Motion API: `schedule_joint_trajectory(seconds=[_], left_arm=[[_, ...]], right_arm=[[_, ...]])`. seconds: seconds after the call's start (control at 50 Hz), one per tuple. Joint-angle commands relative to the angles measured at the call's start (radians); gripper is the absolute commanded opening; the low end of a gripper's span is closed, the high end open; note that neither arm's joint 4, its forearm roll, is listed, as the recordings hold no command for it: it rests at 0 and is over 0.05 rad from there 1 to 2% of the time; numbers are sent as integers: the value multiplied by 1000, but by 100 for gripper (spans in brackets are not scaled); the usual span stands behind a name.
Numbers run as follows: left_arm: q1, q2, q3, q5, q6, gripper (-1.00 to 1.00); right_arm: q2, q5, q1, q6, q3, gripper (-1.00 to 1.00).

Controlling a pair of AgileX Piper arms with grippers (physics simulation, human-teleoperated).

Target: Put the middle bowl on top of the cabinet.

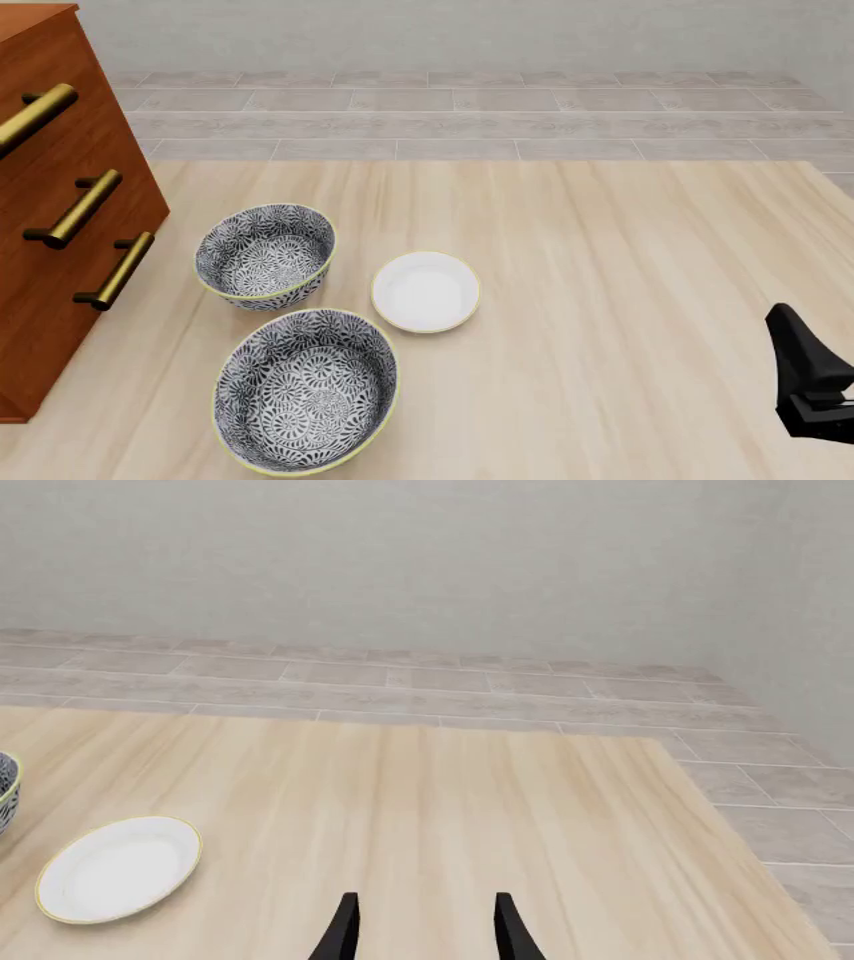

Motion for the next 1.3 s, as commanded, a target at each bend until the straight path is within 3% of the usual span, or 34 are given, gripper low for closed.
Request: schedule_joint_trajectory(seconds=[0.02,0.54,1.3], left_arm=[[-26,-19,-24,8,-14,100],[-34,-103,-59,28,-42,100],[-100,-228,-31,13,-84,100]], right_arm=[[-1,2,-1,0,0,100],[-2,2,-1,-2,0,100],[-14,15,-3,-2,0,100]])
